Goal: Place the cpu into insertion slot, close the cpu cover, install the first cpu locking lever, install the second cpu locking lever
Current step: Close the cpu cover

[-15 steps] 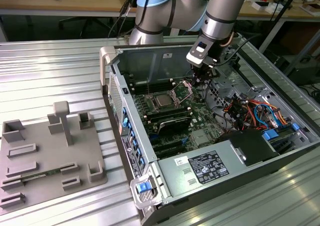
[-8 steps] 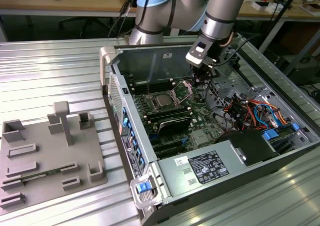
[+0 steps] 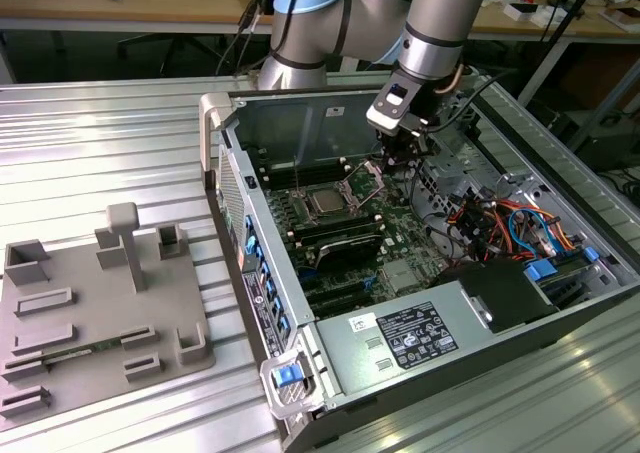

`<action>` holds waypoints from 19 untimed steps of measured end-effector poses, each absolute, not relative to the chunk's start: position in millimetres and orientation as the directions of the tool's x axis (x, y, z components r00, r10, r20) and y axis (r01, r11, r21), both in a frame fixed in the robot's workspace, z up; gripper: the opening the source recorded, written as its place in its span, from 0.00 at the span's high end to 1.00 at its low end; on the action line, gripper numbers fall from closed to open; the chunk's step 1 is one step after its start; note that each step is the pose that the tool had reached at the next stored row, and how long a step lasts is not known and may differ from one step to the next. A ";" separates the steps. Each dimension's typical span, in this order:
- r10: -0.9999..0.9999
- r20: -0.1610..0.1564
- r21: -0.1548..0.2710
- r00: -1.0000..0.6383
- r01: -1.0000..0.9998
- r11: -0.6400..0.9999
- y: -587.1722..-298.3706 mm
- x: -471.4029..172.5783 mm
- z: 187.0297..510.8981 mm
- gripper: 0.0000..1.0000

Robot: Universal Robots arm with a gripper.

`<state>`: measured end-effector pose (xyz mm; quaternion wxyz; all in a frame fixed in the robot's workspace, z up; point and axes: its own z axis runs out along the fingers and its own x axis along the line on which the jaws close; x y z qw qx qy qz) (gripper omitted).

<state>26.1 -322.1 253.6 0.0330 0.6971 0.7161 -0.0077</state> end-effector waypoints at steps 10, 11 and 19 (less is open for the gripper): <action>0.998 -0.058 0.035 -0.026 0.999 0.028 -322.1 15.3 253.6 0.89; 0.998 -0.058 0.035 -0.026 0.999 0.028 -322.1 14.4 253.6 0.89; 0.998 -0.058 0.035 -0.026 0.999 0.028 -322.2 7.5 253.6 0.89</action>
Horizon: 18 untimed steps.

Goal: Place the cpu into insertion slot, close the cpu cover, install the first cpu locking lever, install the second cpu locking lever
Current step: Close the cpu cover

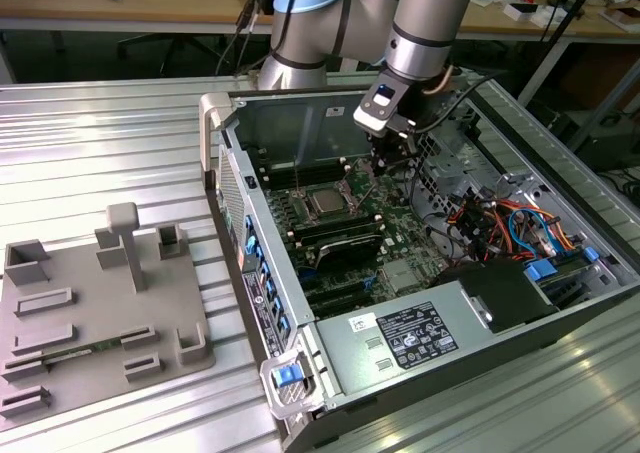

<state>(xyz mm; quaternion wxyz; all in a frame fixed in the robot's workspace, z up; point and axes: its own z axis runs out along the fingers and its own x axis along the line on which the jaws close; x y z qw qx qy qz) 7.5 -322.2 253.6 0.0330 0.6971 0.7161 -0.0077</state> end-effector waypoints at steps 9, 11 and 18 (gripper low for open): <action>0.998 -0.058 0.035 -0.026 0.999 0.028 -322.1 -7.5 253.5 0.89; 0.998 -0.058 0.035 -0.026 0.999 0.028 -322.1 -11.6 253.4 0.89; 0.998 -0.058 0.035 -0.026 0.999 0.028 -322.1 -25.5 253.2 0.89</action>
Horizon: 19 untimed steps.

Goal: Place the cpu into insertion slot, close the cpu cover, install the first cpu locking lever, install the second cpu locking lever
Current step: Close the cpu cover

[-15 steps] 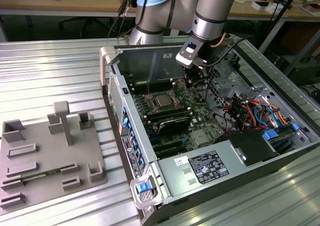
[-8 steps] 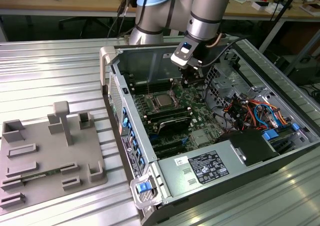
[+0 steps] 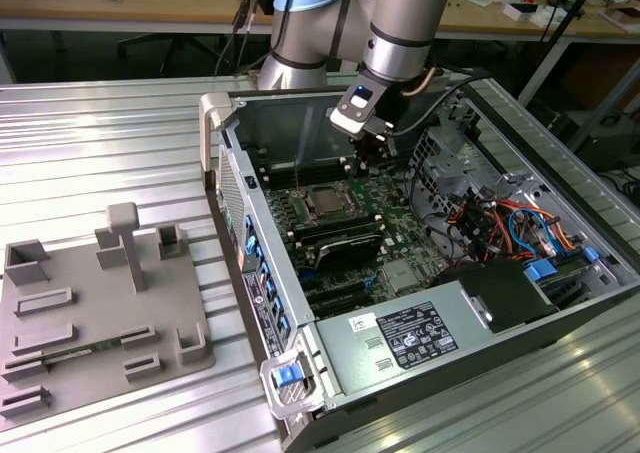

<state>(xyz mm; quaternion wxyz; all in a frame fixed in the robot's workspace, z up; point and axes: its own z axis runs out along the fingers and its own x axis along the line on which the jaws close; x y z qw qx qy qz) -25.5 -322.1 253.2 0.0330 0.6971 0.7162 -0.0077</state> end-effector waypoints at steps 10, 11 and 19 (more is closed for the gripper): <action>0.998 -0.058 0.035 -0.026 0.999 0.028 -322.1 -49.8 252.2 0.89; 0.998 -0.058 0.035 -0.026 0.999 0.028 -322.1 -51.2 252.1 0.89; 0.998 -0.058 0.035 -0.026 0.999 0.028 -322.1 -64.3 250.8 0.89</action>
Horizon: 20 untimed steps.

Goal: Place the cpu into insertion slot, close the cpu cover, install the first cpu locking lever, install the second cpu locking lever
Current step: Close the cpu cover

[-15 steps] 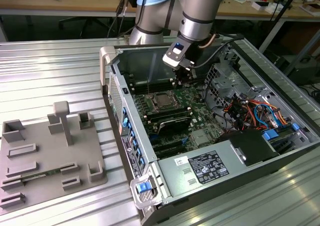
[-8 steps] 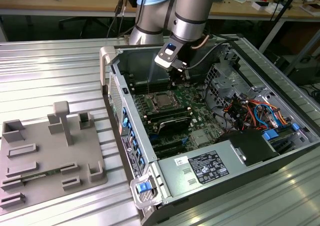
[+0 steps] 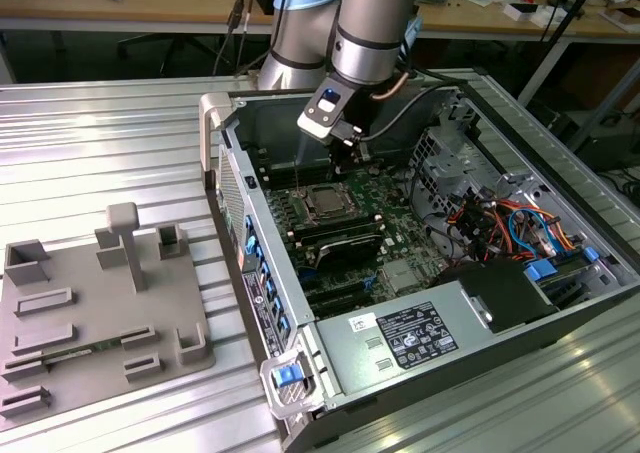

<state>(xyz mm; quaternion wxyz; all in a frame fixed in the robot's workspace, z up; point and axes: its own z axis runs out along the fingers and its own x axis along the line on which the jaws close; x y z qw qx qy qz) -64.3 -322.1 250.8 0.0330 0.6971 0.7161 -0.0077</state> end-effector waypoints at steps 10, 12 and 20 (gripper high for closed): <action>0.998 -0.058 0.035 -0.028 0.999 0.030 -322.2 -64.5 244.7 0.89; 0.998 -0.058 0.035 -0.029 0.999 0.031 -322.1 -64.8 241.5 0.89; 0.998 -0.058 0.035 -0.040 0.998 0.042 -322.1 -76.0 225.2 0.89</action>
